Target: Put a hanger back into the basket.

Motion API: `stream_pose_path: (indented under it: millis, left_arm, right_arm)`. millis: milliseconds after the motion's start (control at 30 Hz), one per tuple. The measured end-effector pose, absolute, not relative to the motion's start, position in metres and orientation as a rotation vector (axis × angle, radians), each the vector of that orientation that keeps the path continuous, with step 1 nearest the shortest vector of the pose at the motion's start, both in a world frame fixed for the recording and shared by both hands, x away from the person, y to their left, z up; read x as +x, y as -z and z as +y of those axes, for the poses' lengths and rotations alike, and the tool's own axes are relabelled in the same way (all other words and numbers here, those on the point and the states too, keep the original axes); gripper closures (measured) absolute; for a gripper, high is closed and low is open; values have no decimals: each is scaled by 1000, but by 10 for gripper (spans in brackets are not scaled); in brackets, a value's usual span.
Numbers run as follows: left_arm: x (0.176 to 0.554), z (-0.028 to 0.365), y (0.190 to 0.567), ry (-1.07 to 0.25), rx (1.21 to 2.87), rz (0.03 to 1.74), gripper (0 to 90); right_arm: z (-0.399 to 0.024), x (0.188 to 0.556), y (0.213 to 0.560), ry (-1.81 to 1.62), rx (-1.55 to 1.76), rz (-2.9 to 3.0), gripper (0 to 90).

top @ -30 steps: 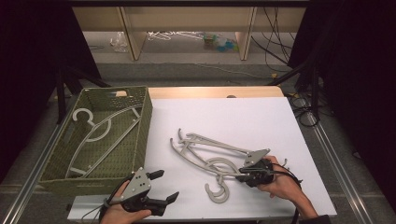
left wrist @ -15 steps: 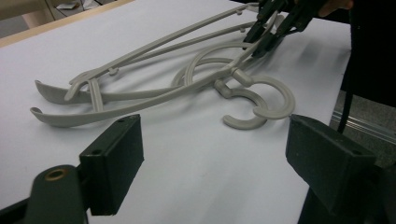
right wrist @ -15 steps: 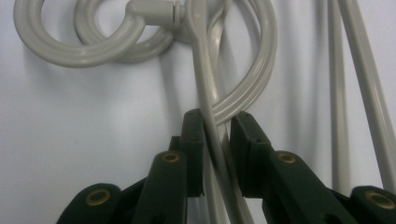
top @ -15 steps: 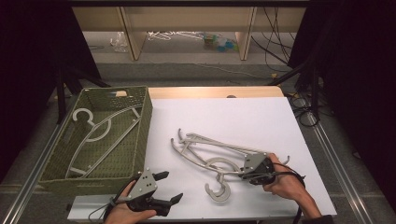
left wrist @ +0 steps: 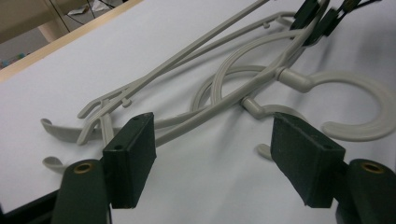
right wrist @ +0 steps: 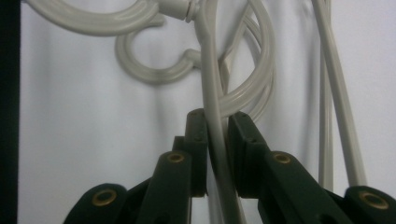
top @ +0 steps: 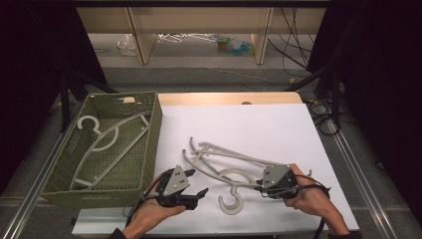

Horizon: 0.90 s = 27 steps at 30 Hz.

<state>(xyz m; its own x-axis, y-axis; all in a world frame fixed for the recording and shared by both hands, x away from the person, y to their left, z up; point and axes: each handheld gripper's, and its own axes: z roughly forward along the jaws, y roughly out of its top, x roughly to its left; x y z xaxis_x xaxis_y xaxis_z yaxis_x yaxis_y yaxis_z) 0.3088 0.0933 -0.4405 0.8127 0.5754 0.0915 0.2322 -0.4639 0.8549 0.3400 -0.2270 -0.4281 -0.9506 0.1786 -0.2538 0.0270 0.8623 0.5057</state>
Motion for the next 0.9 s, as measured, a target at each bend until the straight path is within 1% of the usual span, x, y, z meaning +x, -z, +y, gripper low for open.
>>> stream_pose_path:
  millis: [67, 100, 167, 233, 367, 433, 467, 667, 800, 900]
  left_arm:
    - [316, 86, 444, -440, 2069, 584, 299]
    - [319, 83, 444, -459, 2091, 564, 296]
    - [322, 79, 445, -469, 2083, 562, 306]
    - [331, 68, 448, -490, 2132, 497, 320]
    - [341, 58, 452, -519, 2179, 441, 321]
    - [343, 55, 454, -515, 2181, 419, 352]
    - [346, 53, 456, -519, 2208, 372, 366]
    - [345, 44, 457, -555, 2251, 238, 397]
    - [347, 38, 460, -543, 2266, 202, 449]
    - [350, 35, 458, -542, 2264, 161, 556]
  right_arm:
    - [-227, 339, 426, -742, 124, 2740, 798]
    - [-227, 338, 425, -740, 125, 2739, 801]
    - [-227, 337, 424, -747, 121, 2736, 804]
    - [-227, 334, 420, -763, 97, 2734, 816]
    - [-228, 333, 419, -776, 101, 2744, 818]
    - [-228, 333, 419, -777, 101, 2740, 819]
    - [-228, 332, 420, -783, 106, 2739, 818]
    - [-228, 333, 418, -782, 96, 2736, 819]
    - [-228, 333, 418, -789, 98, 2731, 819]
    - [-227, 332, 419, -789, 98, 2736, 818]
